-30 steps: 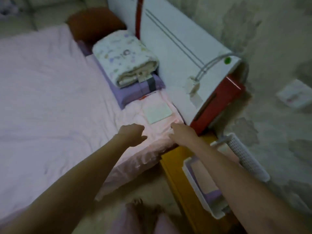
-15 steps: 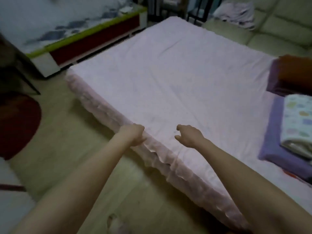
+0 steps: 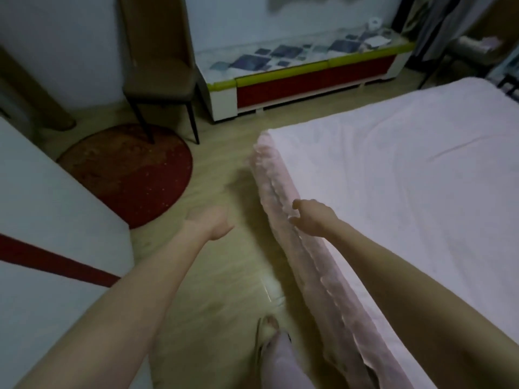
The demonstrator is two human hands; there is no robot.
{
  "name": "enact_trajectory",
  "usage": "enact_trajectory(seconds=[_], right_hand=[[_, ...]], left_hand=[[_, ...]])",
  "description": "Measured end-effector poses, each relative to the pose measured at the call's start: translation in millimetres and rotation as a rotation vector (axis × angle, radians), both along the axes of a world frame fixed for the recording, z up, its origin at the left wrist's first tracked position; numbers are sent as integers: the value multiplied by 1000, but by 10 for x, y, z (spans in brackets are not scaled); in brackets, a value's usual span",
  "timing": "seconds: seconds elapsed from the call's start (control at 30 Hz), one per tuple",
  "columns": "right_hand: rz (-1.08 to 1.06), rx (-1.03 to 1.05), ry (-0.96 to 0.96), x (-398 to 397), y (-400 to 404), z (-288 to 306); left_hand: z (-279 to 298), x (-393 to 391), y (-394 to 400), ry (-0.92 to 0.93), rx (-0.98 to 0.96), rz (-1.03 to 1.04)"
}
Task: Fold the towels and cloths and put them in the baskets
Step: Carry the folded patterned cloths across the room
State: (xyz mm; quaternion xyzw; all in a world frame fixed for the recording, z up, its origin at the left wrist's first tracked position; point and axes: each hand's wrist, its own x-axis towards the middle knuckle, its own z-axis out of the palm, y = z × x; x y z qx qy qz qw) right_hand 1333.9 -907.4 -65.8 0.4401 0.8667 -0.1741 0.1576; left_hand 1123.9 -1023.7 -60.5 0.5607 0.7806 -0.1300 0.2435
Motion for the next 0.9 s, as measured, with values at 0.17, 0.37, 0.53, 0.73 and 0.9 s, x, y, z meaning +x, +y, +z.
enact_trajectory(seconds=[0.17,0.37,0.53,0.73,0.9], right_hand=[[73,-7,62,-1233,1094,-147],[96,-92,39,-2758,2493,-39],[187,5,55,-3890,3465,-12],[61,24,28,-4872,4856,28],[-187,-6,78,-5068,6023,140]], left_hand=[[154,-963,954,77,21,92],[462,-2180,2104,81,43,149],[412,-3327,3077,92,44,166],[354,-4693,4584,117,-50,14],[489,-5297,6128,119,-64,-181]])
